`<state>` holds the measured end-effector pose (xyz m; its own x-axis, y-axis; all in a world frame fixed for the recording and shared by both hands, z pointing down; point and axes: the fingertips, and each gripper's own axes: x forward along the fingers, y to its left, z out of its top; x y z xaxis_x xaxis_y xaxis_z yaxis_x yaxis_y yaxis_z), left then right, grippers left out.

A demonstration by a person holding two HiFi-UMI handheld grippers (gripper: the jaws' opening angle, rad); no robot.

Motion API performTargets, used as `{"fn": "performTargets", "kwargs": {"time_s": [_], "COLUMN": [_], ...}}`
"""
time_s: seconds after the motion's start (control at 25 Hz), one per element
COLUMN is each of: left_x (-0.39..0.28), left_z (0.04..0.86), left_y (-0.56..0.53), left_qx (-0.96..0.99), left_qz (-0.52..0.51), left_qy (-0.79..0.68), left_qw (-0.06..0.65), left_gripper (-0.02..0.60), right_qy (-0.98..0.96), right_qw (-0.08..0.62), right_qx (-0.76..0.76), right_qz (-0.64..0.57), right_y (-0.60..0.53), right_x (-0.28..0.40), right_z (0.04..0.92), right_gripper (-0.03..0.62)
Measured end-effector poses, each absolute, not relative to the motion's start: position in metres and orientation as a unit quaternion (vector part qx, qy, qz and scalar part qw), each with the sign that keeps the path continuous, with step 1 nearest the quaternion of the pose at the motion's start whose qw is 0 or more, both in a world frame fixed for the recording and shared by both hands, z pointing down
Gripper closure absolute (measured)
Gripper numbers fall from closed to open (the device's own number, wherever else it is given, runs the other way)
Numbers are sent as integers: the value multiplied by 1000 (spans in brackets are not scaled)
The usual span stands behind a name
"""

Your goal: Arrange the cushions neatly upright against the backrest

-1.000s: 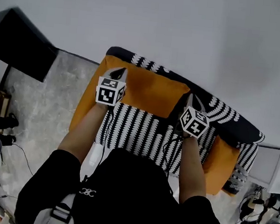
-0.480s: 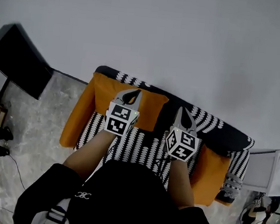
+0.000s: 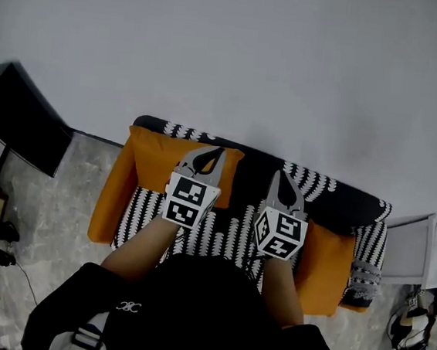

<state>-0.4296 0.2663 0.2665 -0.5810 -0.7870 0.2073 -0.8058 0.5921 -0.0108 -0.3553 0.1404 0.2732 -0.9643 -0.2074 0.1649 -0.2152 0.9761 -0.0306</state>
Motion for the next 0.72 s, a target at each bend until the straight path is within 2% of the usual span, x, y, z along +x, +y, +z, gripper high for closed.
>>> {"fn": "performTargets", "kwargs": {"time_s": [0.72], "left_x": [-421], "left_z": [289], "left_y": [253], "left_qx": [515], "left_qz": [35], "left_qy": [-848], "left_qw": [121], "left_gripper": [572], "right_qy": [-976], "right_qw": [114], "right_qx": [181], "right_qz": [37], "right_y": [131], "right_x": [-326], "right_z": [294], "right_gripper": [586]}}
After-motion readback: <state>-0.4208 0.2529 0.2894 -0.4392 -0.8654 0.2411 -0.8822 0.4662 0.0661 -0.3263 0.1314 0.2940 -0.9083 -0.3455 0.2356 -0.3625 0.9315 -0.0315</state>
